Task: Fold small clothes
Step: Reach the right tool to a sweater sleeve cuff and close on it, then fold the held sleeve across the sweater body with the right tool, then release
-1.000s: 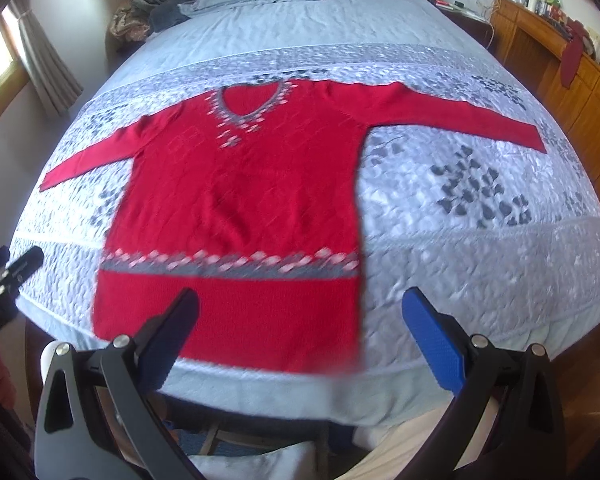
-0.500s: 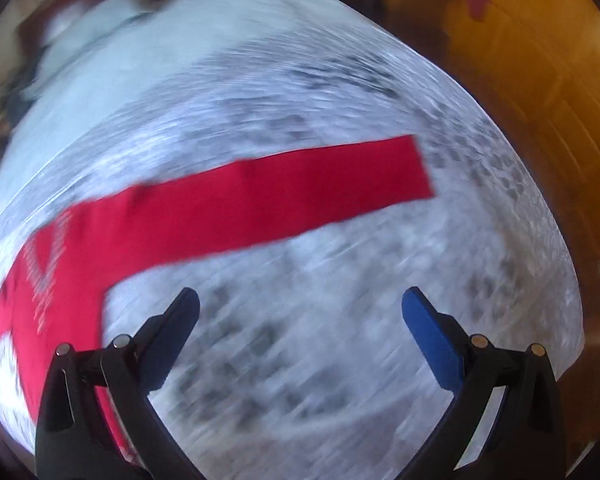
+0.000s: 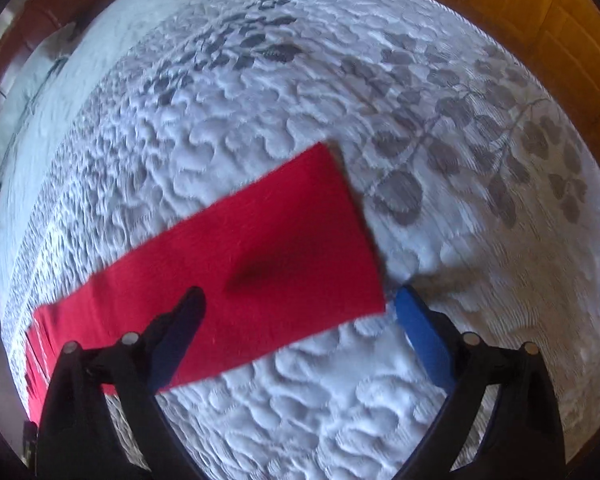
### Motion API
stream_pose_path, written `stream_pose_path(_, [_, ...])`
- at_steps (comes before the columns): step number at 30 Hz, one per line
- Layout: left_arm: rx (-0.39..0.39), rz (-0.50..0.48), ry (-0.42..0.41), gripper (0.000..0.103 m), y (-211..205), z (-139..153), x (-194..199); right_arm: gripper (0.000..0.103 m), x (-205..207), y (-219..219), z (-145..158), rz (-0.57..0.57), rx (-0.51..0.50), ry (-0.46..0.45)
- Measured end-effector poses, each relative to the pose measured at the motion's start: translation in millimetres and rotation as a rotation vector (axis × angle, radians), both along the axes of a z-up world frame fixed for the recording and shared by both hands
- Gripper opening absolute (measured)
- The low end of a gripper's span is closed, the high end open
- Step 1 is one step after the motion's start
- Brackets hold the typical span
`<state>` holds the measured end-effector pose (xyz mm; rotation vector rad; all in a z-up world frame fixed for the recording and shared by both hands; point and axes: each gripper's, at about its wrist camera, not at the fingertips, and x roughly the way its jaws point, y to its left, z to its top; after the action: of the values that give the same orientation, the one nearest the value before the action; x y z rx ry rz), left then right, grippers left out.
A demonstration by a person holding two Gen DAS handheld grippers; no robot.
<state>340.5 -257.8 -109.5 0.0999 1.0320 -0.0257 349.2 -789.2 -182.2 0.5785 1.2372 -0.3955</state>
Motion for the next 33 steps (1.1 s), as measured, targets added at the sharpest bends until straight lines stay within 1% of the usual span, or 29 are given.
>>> stream_pose_path(1, [0.004,0.006,0.004,0.099,3.0,-2.0,1.1,0.072,-0.5,-1.3,1.8,-0.007,-0.009,0.0])
stream_pose_path(2, [0.005,0.016,0.009,0.099,7.4,-3.6,1.4,0.06,-0.9,-2.1,2.7,-0.009,-0.02,0.005])
stream_pose_path(3, [0.004,0.021,0.012,0.099,12.0,-4.3,1.1,0.041,-1.7,-2.1,4.6,0.0,-0.036,0.011])
stream_pose_path(4, [0.005,0.027,0.012,0.099,16.3,-4.4,0.4,0.028,-3.5,-2.6,6.8,0.015,-0.012,-0.008])
stream_pose_path(5, [0.009,0.034,0.011,0.099,21.2,-4.2,-0.5,0.011,-5.3,-2.3,10.5,0.013,0.03,-0.041])
stream_pose_path(6, [0.013,0.039,0.009,0.099,26.8,-3.7,-1.4,0.011,-8.1,-1.7,15.4,0.009,0.026,-0.055])
stream_pose_path(8, [0.023,0.051,0.009,0.099,36.6,-3.2,-3.0,0.011,-10.2,9.8,30.5,0.045,-0.021,-0.093])
stream_pose_path(9, [0.024,0.055,0.012,0.099,42.1,-3.2,-1.7,0.011,-10.3,18.5,37.3,0.065,-0.047,-0.097])
stream_pose_path(11, [0.025,0.073,0.015,0.099,56.1,-2.8,-1.9,0.011,-10.1,32.0,46.0,0.091,-0.063,-0.105])
stream_pose_path(14, [0.034,0.101,0.016,0.099,78.3,-3.4,0.0,0.011,-7.8,66.4,62.1,0.156,-0.089,-0.13])
stream_pose_path(17, [0.043,0.127,0.028,0.099,103.6,-7.0,3.8,0.011,4.7,120.0,70.8,0.242,-0.115,-0.136])
stream_pose_path(21, [0.033,0.162,0.053,0.099,138.4,-12.6,5.2,0.011,19.7,201.4,67.3,0.372,-0.108,-0.121])
stream_pose_path(24, [0.021,0.183,0.059,0.099,161.8,-14.1,3.6,0.011,34.4,282.5,57.8,0.496,-0.075,-0.125])
stream_pose_path(27, [0.0,0.198,0.067,0.099,181.4,-15.1,1.8,0.011,44.7,348.3,49.6,0.582,-0.057,-0.122])
stream_pose_path(29, [-0.008,0.207,0.07,0.099,191.9,-14.7,0.5,0.011,53.8,394.5,40.3,0.643,-0.006,-0.125])
stream_pose_path(31, [-0.014,0.208,0.072,0.099,198.1,-14.0,0.2,0.011,58.1,435.3,32.6,0.695,-0.01,-0.118])
stream_pose_path(32, [-0.019,0.208,0.071,0.099,201.0,-13.1,0.1,0.012,58.7,454.0,29.0,0.721,-0.005,-0.117])
stream_pose_path(33, [-0.024,0.206,0.071,0.099,201.6,-12.4,0.1,0.018,59.1,464.2,26.7,0.735,0.018,-0.115])
